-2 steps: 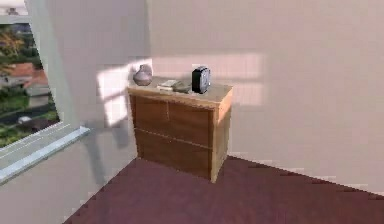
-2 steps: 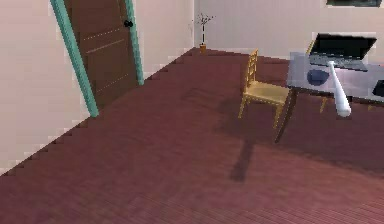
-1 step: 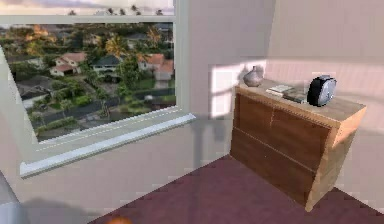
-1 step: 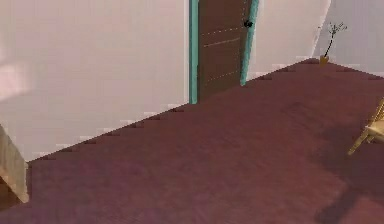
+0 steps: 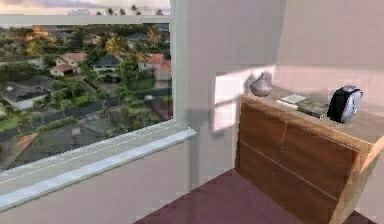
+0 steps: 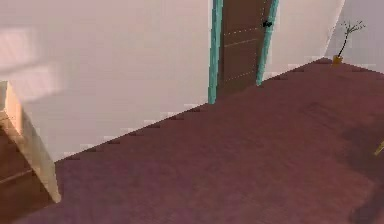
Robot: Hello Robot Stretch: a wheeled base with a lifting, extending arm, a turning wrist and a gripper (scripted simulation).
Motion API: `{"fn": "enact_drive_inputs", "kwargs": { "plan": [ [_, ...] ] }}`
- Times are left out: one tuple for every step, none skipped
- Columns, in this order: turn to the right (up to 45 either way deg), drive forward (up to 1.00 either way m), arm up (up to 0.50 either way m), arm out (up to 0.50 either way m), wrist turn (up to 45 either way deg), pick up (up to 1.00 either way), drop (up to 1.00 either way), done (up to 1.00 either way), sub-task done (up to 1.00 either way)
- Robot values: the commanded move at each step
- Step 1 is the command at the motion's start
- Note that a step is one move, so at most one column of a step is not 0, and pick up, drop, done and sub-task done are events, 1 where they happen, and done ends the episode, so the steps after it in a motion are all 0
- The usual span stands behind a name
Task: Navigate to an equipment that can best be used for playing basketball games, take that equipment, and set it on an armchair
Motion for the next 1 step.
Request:
{"fn": "enact_drive_inputs", "kwargs": {
  "plan": [
    [-45.0,0.0,0.0,0.0,0.0,0.0,0.0,0.0,0.0]
  ]
}}
